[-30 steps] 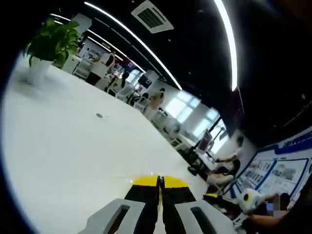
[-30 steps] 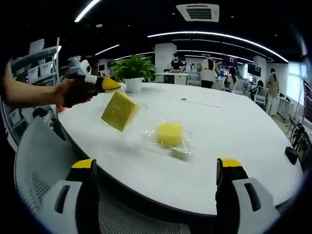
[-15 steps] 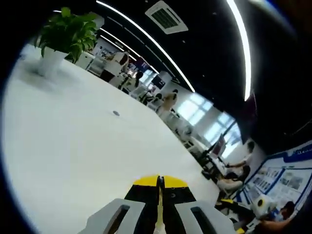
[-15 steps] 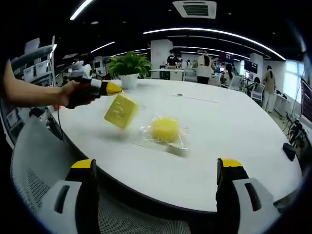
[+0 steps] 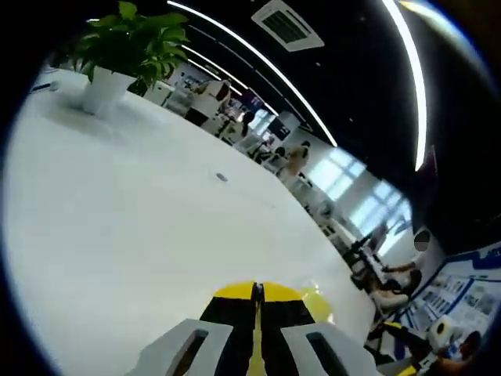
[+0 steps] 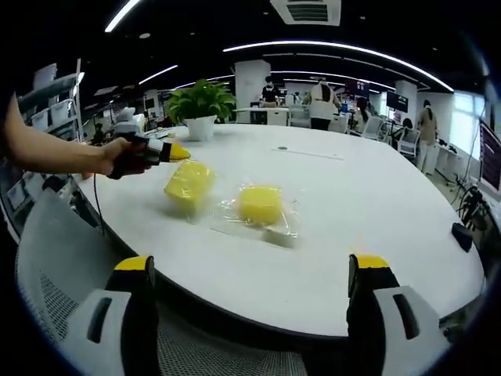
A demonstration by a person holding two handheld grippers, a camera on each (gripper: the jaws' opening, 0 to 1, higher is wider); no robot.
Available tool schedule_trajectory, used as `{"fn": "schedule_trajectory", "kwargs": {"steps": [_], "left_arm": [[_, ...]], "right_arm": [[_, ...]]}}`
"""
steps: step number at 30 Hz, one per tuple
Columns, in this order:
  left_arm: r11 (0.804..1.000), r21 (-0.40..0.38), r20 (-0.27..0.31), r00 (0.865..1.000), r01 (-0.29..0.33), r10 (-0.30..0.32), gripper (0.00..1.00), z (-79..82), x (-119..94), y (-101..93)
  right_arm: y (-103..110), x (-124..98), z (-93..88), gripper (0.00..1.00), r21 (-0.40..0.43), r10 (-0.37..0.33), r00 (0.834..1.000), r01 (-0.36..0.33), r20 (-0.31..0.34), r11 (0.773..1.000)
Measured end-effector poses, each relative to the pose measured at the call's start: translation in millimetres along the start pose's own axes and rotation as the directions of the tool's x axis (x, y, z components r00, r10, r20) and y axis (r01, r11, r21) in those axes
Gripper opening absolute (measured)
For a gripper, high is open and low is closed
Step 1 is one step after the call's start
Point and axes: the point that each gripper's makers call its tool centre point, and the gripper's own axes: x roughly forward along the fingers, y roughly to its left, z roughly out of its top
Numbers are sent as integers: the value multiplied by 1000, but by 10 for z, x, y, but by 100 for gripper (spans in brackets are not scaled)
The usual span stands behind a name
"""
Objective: Compare the silicone blocks by pressing each to a similar depth, holding the contact briefly, and releasing to observe deformation and rebound differences across the visible hardness samples.
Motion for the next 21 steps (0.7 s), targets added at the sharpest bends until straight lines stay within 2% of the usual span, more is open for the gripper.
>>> {"fn": "schedule_trajectory", "kwargs": {"steps": [7,12,21], "left_arm": [[999,-16,-8,999,-35,35,0,-44,10,136],[998,3,-12,998,-69,69,0,-82,16,239],[995,35,-14,995,-97,97,0,-110,38,344]], "right_arm": [[0,0,-7,96,0,1,1000,-1,-4,1000],[-1,-2,-12,96,5,3,1000,-3,-6,1000],[-38,-6,23,96,64,5,1000,-6,15,998]]}}
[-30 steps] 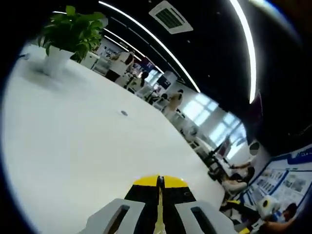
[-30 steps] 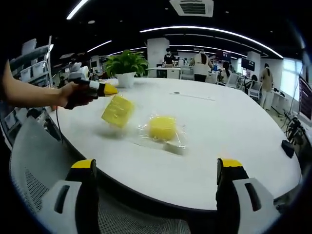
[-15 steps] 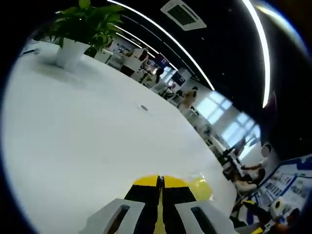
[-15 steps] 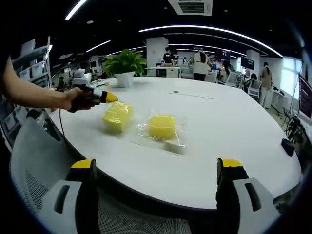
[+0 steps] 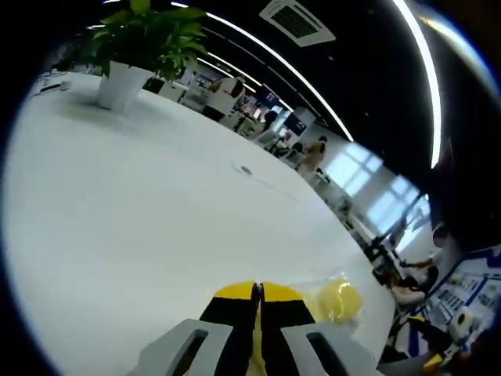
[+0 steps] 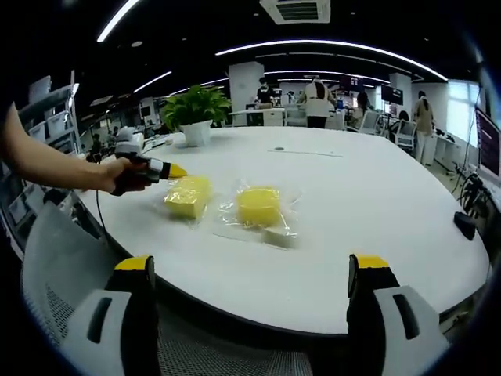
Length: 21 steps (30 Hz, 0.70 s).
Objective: Compare the silicone blocks by pressing each to a similar depth, holding the contact briefly, and releasing to observe deformation and rebound differences across the visible hardness samples.
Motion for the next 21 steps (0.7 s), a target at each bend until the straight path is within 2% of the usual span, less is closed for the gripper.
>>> {"fn": "schedule_trajectory", "kwargs": {"steps": [3,8,13,21], "left_arm": [[1000,13,-5,1000,-17,17,0,-25,16,50],[997,61,-16,999,-39,40,0,-58,33,125],[991,126,-1,999,-49,50,0,-33,88,125],[985,159,0,998,-66,67,0,-42,117,175]], "right_arm": [[-15,28,-88,96,-5,12,999,-12,-36,1000],[-28,41,-134,96,-13,18,998,-19,-54,1000],[-17,42,-161,96,-31,18,998,-20,-68,999],[-11,47,-206,96,-57,17,996,-22,-91,998]]}}
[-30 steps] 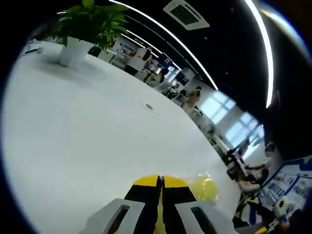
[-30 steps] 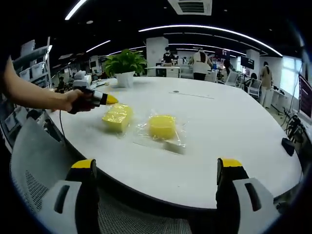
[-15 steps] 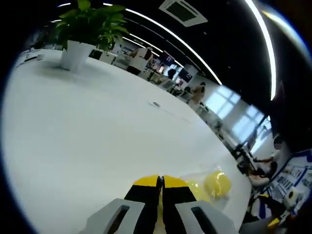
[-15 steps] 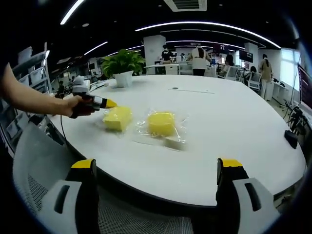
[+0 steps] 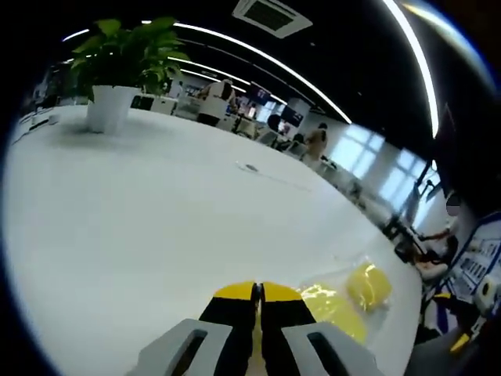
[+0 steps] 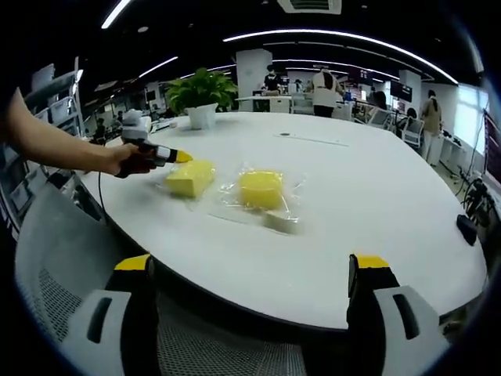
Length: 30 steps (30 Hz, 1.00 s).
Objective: Compare the silicone blocks by pressing each to a similar depth, holding the contact briefly, and releasing to observe deformation and rebound differences across the visible hardness samples.
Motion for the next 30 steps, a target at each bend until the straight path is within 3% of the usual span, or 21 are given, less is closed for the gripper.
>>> {"fn": "schedule_trajectory", "kwargs": {"steps": [5,10,20,30], "left_arm": [[1000,-14,11,1000,-4,5,2,17,-22,4],[998,66,11,1000,-8,8,7,17,-117,-32],[990,144,26,1000,3,-6,24,13,-268,-116],[987,161,28,1000,8,-12,43,-48,-485,-152]], "right_arm": [[17,10,-43,96,-38,3,1000,-4,-24,999],[14,5,-30,96,-35,2,1000,-3,-16,999],[20,5,-9,96,-29,6,1000,-6,-3,1000],[35,1,16,96,-25,14,1000,-13,11,1000]]}}
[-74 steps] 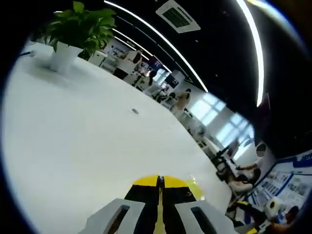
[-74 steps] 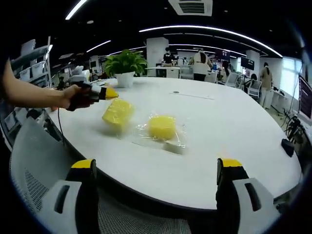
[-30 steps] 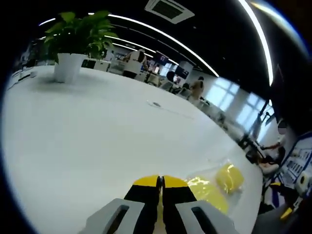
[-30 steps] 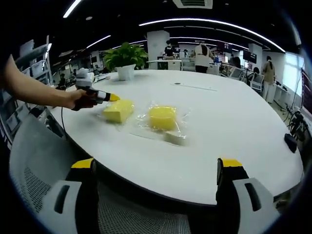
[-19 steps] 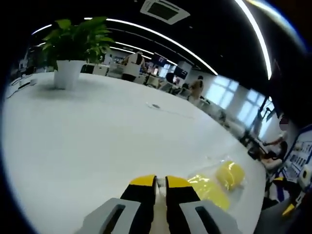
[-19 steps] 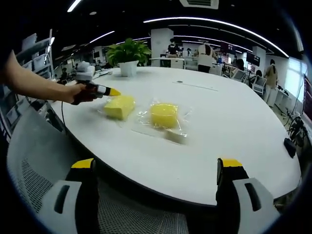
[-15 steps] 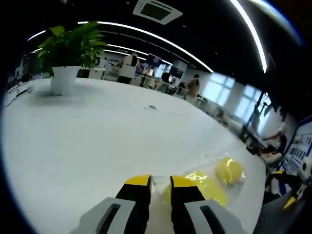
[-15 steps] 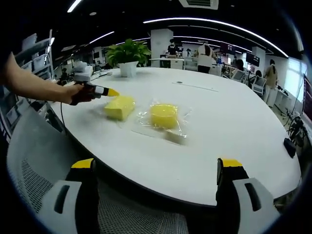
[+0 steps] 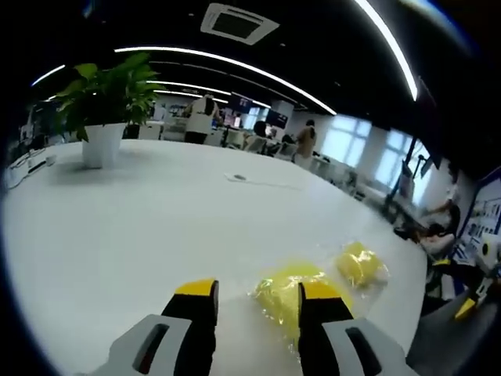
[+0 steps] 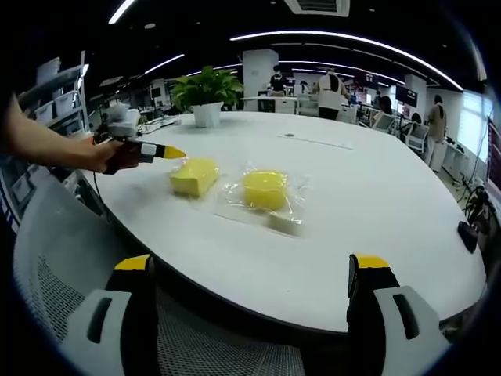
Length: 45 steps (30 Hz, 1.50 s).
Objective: Compare the silicone blocks by pressing each to a similar depth, holding the contact briefly, and releasing to observe deformation and rebound differences across the visible hardness samples.
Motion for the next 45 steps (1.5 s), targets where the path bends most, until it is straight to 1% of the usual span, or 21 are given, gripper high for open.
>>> {"fn": "schedule_trajectory", "kwargs": {"steps": [2,3,5,7,9,12,15,18,21,24,26,28,29,30,32,36,38,40,42,45], "left_arm": [[1000,10,-4,1000,9,-8,49,-45,-77,-41],[1000,26,-8,1000,13,-13,52,-71,-124,-63],[998,56,-22,1000,24,-23,56,-127,-211,-109],[995,88,-36,999,37,-34,57,-177,-292,-163],[993,107,-37,998,45,-41,57,-191,-351,-217],[985,159,-34,998,65,-60,59,-194,-442,-334],[982,167,-24,996,89,-87,62,-182,-524,-470],[969,217,-10,993,121,-122,65,-148,-608,-637],[966,218,-2,990,136,-139,67,-112,-681,-730],[969,207,18,990,132,-138,70,-87,-758,-785],[966,224,21,990,130,-138,74,-97,-793,-813],[960,240,0,989,142,-146,77,-137,-821,-836],[960,227,-34,986,165,-161,81,-206,-849,-861],[958,236,-20,987,160,-160,81,-194,-870,-857],[956,242,-21,986,164,-164,82,-199,-934,-856],[958,238,10,986,158,-165,87,-124,-1019,-863],[954,258,26,986,152,-164,89,-91,-1055,-881],[950,277,34,987,144,-159,90,-95,-1082,-901],[946,291,28,987,141,-156,91,-142,-1098,-917],[945,297,39,987,135,-153,93,-162,-1114,-904]], "right_arm": [[2,-2,8,96,1,0,1000,0,4,1000],[2,-2,10,96,2,0,1000,0,5,1000],[8,-2,16,96,4,3,1000,-3,8,1000],[9,-4,21,96,5,3,1000,-3,11,1000],[13,-7,27,96,4,5,1000,-5,14,1000],[18,-12,34,96,2,6,1000,-6,19,1000],[23,-17,39,96,-2,8,1000,-8,22,1000],[25,-19,42,96,-5,8,1000,-8,24,1000],[24,-20,49,96,-7,8,1000,-8,28,1000],[27,-24,51,96,-13,7,1000,-6,30,1000],[27,-24,53,96,-18,7,1000,-6,30,1000],[31,-25,55,96,-19,8,999,-7,31,1000],[32,-25,57,96,-20,8,999,-8,33,1000],[34,-26,61,96,-21,8,999,-8,35,1000],[34,-29,69,96,-23,8,999,-7,41,1000],[34,-28,79,96,-24,8,999,-7,47,1000],[38,-27,78,96,-28,10,999,-9,48,1000],[44,-29,78,96,-31,12,999,-11,49,999],[46,-30,84,96,-33,12,999,-10,52,999],[46,-32,89,96,-33,11,998,-9,57,999]]}}
